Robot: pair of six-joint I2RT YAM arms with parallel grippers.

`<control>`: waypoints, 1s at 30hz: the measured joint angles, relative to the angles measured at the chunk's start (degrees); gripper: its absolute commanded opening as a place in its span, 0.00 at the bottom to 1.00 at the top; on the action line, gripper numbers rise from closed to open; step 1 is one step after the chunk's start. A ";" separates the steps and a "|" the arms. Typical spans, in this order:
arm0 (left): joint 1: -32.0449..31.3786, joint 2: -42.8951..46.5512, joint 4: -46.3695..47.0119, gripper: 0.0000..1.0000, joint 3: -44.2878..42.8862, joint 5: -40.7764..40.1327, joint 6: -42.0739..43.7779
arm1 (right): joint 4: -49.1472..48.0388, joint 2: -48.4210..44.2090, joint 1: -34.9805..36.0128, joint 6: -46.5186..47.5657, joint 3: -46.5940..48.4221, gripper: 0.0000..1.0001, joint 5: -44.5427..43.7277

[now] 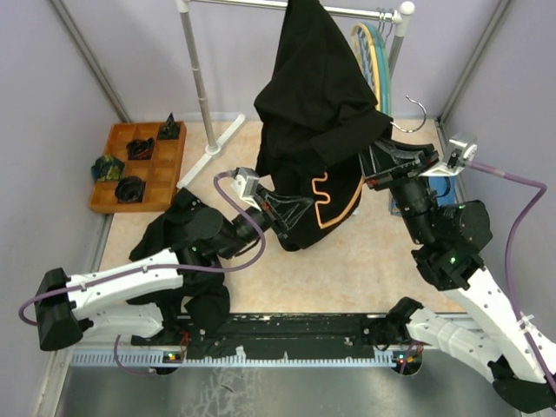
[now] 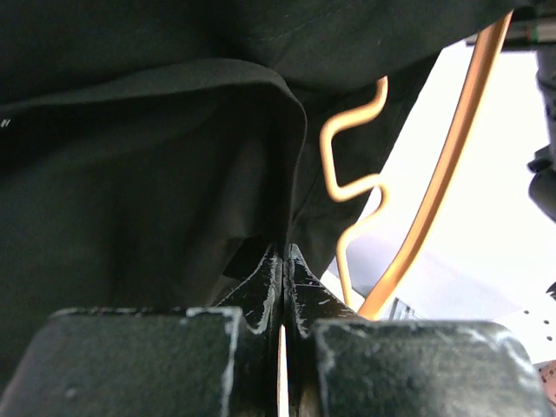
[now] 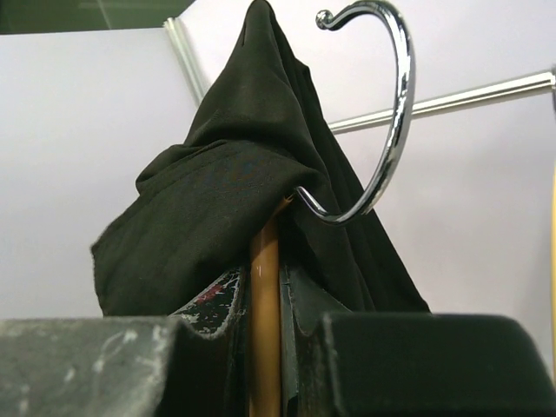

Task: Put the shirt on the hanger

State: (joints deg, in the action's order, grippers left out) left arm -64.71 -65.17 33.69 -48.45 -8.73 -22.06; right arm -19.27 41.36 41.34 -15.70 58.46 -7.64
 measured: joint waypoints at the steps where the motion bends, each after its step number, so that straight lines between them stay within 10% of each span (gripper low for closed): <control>1: 0.00 0.17 -0.87 0.00 0.46 0.00 -0.02 | -0.24 0.02 0.00 0.00 -0.33 0.00 -0.74; 30: 0.22 -2.47 -6.64 0.00 4.90 4.09 -3.21 | -8.22 6.71 0.13 2.80 -6.27 0.00 -22.60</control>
State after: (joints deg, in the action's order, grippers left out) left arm -64.49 -67.64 27.05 -43.55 -4.64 -25.28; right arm -27.49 48.07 41.47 -12.91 52.18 -30.24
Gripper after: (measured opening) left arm 0.005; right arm 0.112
